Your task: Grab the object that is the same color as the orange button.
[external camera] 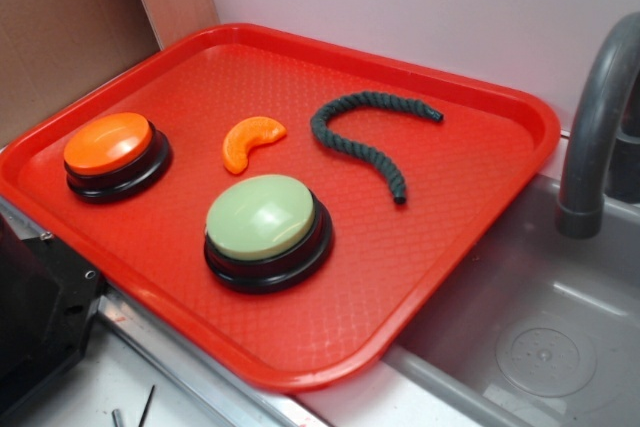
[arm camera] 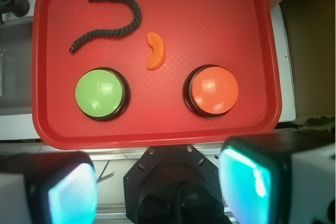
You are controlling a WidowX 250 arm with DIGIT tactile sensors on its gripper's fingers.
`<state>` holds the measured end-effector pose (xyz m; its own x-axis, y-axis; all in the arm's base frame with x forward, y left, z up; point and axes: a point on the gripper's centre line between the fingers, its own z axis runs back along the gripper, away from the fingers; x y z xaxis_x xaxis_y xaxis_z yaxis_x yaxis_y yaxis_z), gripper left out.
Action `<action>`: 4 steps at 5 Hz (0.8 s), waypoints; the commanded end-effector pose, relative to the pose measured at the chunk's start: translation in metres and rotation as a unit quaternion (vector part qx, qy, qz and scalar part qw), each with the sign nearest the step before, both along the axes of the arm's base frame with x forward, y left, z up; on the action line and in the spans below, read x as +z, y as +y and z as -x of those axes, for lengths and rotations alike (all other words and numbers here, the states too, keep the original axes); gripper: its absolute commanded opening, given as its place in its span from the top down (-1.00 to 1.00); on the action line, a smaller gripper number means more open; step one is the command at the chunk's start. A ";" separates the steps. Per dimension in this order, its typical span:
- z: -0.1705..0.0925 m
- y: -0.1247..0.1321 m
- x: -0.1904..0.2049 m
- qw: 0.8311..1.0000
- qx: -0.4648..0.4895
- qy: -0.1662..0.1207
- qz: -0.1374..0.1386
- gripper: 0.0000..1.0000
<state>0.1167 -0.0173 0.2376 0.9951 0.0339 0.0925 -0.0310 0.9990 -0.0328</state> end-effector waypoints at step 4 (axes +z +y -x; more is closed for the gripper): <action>-0.030 0.029 -0.018 0.984 0.178 -0.003 0.015 -1.00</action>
<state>0.1473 0.0105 0.2120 0.9260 0.3723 0.0631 -0.3694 0.9278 -0.0527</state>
